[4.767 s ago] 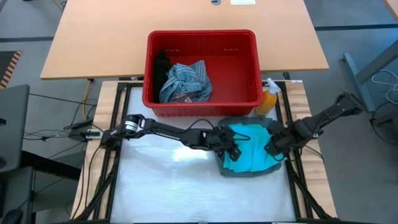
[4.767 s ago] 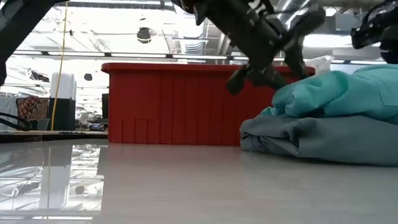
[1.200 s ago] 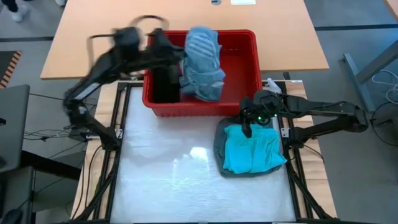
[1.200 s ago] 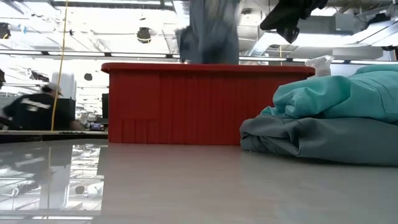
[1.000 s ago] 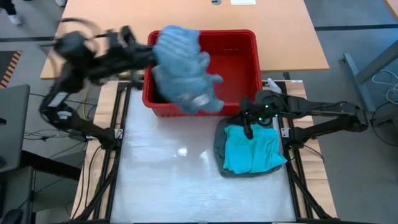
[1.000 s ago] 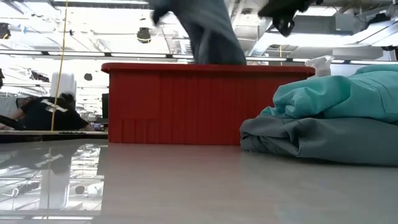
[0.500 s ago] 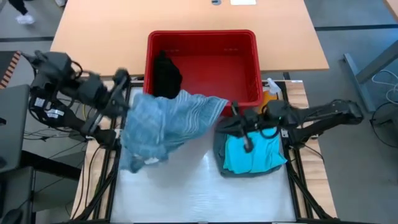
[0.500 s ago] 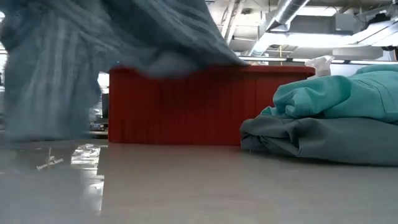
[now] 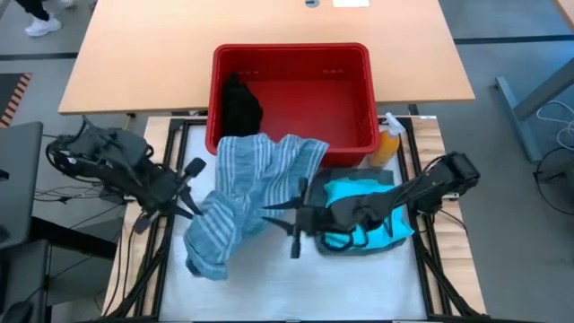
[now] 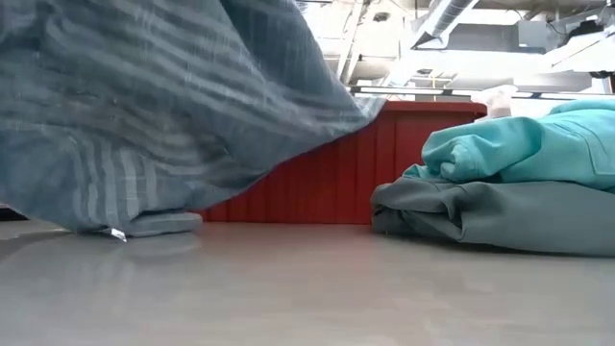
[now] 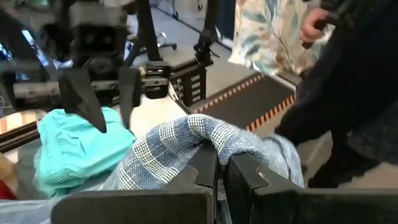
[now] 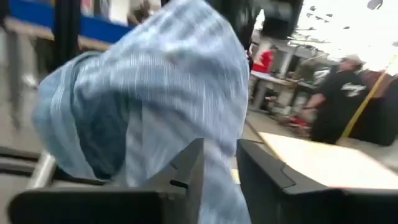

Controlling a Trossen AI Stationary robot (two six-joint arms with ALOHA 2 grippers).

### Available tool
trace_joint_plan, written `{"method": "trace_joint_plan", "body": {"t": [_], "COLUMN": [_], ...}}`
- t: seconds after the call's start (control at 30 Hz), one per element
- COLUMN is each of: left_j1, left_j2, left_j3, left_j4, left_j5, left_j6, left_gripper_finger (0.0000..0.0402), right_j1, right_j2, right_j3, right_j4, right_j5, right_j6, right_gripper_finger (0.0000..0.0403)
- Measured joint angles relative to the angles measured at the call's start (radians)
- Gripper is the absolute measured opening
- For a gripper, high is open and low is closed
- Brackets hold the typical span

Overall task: Fold Laundry from Bin
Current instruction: Remove the blue shirt from the red laundry bin

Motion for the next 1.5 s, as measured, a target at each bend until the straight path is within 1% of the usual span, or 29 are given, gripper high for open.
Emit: {"method": "trace_joint_plan", "body": {"t": [0.13,0.2,0.27,0.37,0.47,0.6,0.77,0.9,1.0,1.07,1.17,1.37,1.5], "left_j1": [0.014,0.028,0.04,0.049,0.05,0.051,0.051,0.051,0.051,0.051,0.051,0.051,0.051], "left_j2": [-0.048,-0.066,-0.083,-0.105,-0.114,-0.114,-0.098,-0.091,-0.092,-0.091,-0.091,-0.084,-0.083], "left_j3": [-0.142,-0.183,-0.2,-0.209,-0.21,-0.21,-0.21,-0.21,-0.21,-0.21,-0.21,-0.21,-0.21], "left_j4": [0.17,0.229,0.255,0.275,0.275,0.274,0.264,0.235,0.238,0.243,0.25,0.247,0.248], "left_j5": [-0.011,-0.014,-0.032,-0.086,-0.151,-0.224,-0.275,-0.309,-0.334,-0.337,-0.337,-0.325,-0.322], "left_j6": [-0.049,-0.067,-0.084,-0.114,-0.13,-0.173,-0.215,-0.258,-0.293,-0.296,-0.299,-0.319,-0.332], "left_gripper_finger": [0.0,0.0,0.0,0.0,0.0,0.0,0.0,0.0,0.0,0.0,0.0,0.0,0.0], "right_j1": [0.025,0.034,0.034,0.033,0.033,0.045,0.055,0.06,0.066,0.064,0.061,0.021,-0.007], "right_j2": [0.09,0.134,0.164,0.185,0.184,0.172,0.162,0.166,0.164,0.164,0.166,0.168,0.168], "right_j3": [0.224,0.319,0.396,0.492,0.529,0.531,0.532,0.53,0.531,0.531,0.531,0.531,0.531], "right_j4": [-0.235,-0.35,-0.459,-0.62,-0.718,-0.717,-0.666,-0.679,-0.678,-0.678,-0.68,-0.67,-0.664], "right_j5": [0.121,0.18,0.222,0.234,0.237,0.251,0.263,0.343,0.36,0.338,0.279,0.197,0.164], "right_j6": [-0.151,-0.218,-0.274,-0.308,-0.342,-0.451,-0.601,-0.696,-0.722,-0.753,-0.787,-0.755,-0.737], "right_gripper_finger": [0.0168,0.019,0.0209,0.0229,0.0236,0.0237,0.0237,0.0237,0.0237,0.0237,0.0237,0.0235,0.0225]}}
